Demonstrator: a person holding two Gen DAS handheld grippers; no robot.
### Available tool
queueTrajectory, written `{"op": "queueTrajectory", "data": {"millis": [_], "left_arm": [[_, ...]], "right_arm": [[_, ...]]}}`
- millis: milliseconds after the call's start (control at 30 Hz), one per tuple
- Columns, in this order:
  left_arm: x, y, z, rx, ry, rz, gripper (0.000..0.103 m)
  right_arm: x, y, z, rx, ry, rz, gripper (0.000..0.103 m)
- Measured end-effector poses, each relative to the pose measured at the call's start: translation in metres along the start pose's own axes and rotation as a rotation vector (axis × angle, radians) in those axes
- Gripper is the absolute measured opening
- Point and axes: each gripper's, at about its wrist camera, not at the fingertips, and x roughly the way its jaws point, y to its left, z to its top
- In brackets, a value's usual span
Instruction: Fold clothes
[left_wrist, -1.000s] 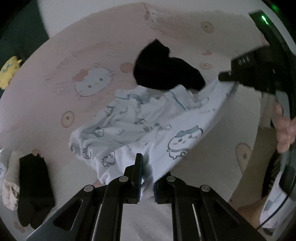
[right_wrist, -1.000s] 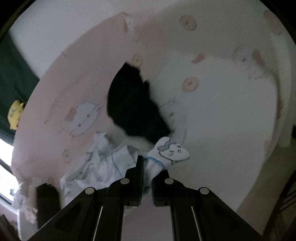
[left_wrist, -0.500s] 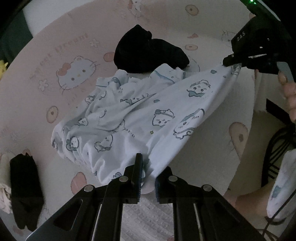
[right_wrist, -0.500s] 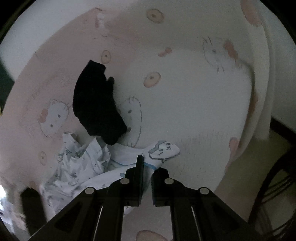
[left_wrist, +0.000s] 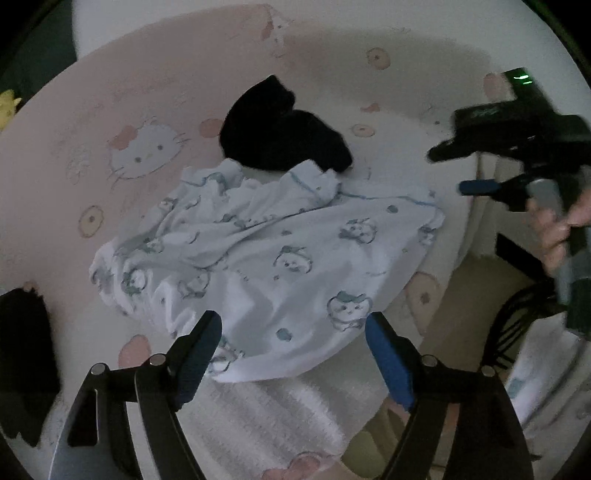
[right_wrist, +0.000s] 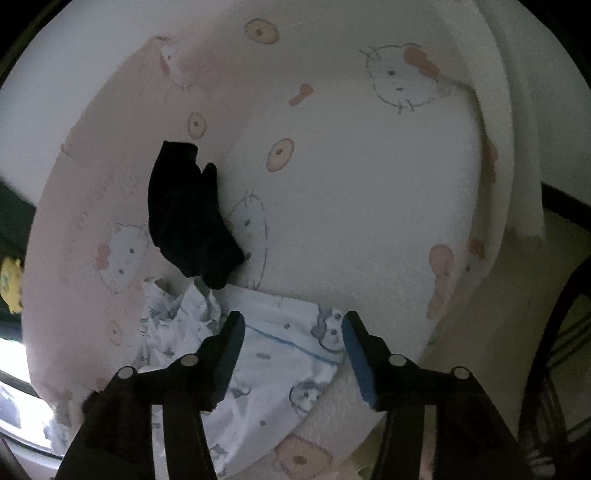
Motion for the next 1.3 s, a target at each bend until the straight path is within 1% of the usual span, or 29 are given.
{"op": "queueTrajectory", "data": {"millis": [67, 233, 367, 467, 533, 667, 767, 833, 900, 1000, 1067, 1167, 1233, 1300], "left_arm": [[-0.002, -0.001, -0.003, 0.024, -0.008, 0.031, 0.079], [-0.009, -0.005, -0.012, 0.087, -0.029, 0.109, 0.079], [-0.013, -0.002, -0.019, 0.100, -0.031, 0.155, 0.079], [-0.012, 0.006, -0.024, 0.098, -0.021, 0.182, 0.079], [-0.012, 0.009, -0.027, 0.095, -0.015, 0.191, 0.079], [-0.011, 0.017, -0.038, 0.093, -0.025, 0.236, 0.079], [-0.006, 0.021, -0.046, 0.117, -0.023, 0.271, 0.079], [0.000, 0.024, -0.051, 0.134, -0.018, 0.287, 0.079], [0.004, 0.025, -0.056, 0.142, -0.013, 0.290, 0.079], [0.010, 0.025, -0.061, 0.156, -0.010, 0.280, 0.079], [0.015, 0.023, -0.063, 0.185, -0.016, 0.303, 0.079], [0.022, 0.019, -0.067, 0.239, -0.031, 0.334, 0.079], [0.026, 0.019, -0.068, 0.264, -0.037, 0.345, 0.079], [0.028, 0.019, -0.069, 0.271, -0.041, 0.338, 0.079]], "right_arm": [[-0.007, -0.004, -0.004, 0.020, 0.000, 0.043, 0.061], [-0.022, -0.004, -0.017, 0.043, 0.014, 0.164, 0.062], [-0.026, 0.006, -0.032, 0.008, 0.035, 0.176, 0.063], [-0.019, 0.014, -0.046, 0.001, 0.091, 0.217, 0.063], [-0.010, 0.019, -0.057, 0.015, 0.144, 0.255, 0.063], [0.010, 0.025, -0.077, 0.058, 0.249, 0.324, 0.063], [0.020, 0.029, -0.090, 0.084, 0.297, 0.343, 0.063], [0.026, 0.031, -0.098, 0.096, 0.321, 0.341, 0.063], [0.032, 0.032, -0.105, 0.105, 0.347, 0.333, 0.063], [0.041, 0.031, -0.114, 0.150, 0.382, 0.351, 0.063], [0.047, 0.029, -0.120, 0.196, 0.404, 0.366, 0.063], [0.054, 0.030, -0.130, 0.232, 0.439, 0.361, 0.063], [0.060, 0.032, -0.137, 0.253, 0.452, 0.365, 0.063], [0.067, 0.035, -0.143, 0.264, 0.479, 0.371, 0.063]]}}
